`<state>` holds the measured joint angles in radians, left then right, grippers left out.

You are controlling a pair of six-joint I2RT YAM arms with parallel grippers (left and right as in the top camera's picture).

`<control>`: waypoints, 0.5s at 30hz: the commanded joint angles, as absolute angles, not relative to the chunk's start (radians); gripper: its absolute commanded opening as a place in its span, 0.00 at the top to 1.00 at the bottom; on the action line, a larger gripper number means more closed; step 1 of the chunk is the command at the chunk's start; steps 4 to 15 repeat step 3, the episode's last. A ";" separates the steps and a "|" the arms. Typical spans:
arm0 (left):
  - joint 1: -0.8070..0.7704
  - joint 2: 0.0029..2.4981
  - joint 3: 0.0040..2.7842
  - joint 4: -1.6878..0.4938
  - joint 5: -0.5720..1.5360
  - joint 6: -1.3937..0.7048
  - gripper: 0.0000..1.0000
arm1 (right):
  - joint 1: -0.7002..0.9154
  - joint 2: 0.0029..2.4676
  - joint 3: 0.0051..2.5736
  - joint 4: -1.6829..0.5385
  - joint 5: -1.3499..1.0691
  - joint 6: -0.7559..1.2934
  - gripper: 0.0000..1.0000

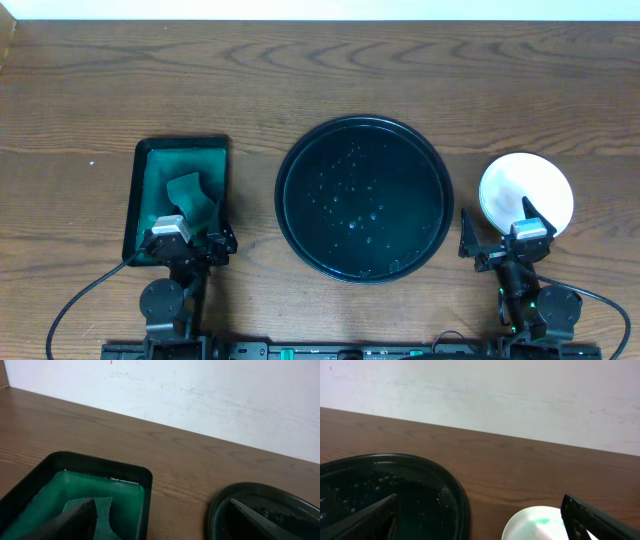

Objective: Clean dirty plates on tray and stack at the side

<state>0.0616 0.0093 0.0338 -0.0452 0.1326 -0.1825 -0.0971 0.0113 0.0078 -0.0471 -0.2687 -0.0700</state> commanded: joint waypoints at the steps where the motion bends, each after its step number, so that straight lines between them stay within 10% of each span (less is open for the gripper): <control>1: 0.059 0.004 0.004 -0.055 0.142 -0.176 0.18 | -0.104 0.006 0.005 -0.049 -0.266 -0.068 0.01; 15: 0.059 0.004 0.004 -0.055 0.142 -0.176 0.18 | -0.104 0.006 0.005 -0.049 -0.266 -0.068 0.01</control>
